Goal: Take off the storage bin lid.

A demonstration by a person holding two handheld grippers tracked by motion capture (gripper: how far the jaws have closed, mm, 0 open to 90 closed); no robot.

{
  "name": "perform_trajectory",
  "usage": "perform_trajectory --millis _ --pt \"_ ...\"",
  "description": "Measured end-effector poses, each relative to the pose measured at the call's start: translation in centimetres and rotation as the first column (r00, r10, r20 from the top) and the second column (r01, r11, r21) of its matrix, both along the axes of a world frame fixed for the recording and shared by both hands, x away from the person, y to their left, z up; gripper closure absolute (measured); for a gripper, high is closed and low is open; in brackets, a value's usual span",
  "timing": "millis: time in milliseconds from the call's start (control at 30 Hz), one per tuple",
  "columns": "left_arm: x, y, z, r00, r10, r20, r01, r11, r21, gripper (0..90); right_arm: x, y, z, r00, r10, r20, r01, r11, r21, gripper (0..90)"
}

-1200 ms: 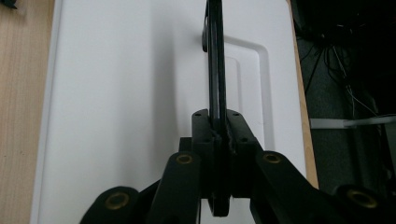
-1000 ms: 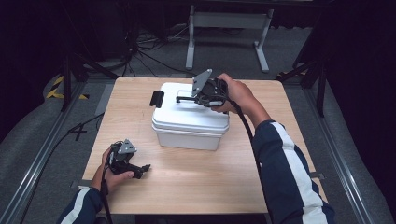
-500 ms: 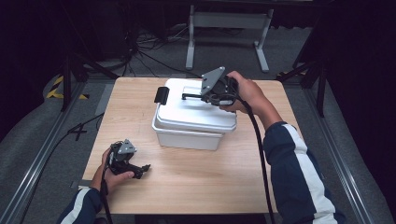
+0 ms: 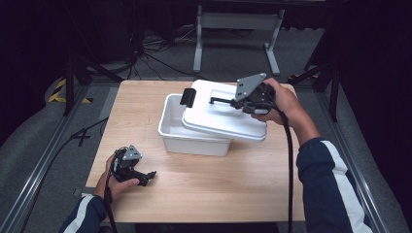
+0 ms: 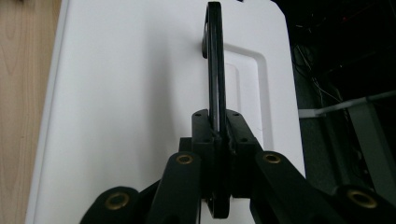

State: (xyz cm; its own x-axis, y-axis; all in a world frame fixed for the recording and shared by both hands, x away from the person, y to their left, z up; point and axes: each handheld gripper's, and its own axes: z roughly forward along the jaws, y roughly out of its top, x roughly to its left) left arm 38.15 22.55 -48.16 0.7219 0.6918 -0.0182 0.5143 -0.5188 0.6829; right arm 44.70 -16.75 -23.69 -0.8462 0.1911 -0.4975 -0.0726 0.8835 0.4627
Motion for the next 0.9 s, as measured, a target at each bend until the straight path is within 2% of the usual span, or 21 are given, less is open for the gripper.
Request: perform_trajectory --millis 200,400,900 --pt "0.0 0.0 0.0 1.0 0.001 -0.002 -0.001 1.0 -0.003 0.2 -0.4 -3.0 0.3 0.9993 -0.038 0.0 0.038 0.999 0.031 84.9" --pt "0.0 0.0 0.0 1.0 0.0 -0.002 0.0 1.0 -0.002 0.2 -0.7 -5.7 0.3 0.9971 -0.076 0.005 0.076 0.997 0.032 84.9" --pt "0.0 0.0 0.0 1.0 -0.001 0.0 0.001 1.0 -0.001 0.3 -1.4 -9.7 0.1 0.9911 -0.133 0.003 0.133 0.99 0.056 84.9"
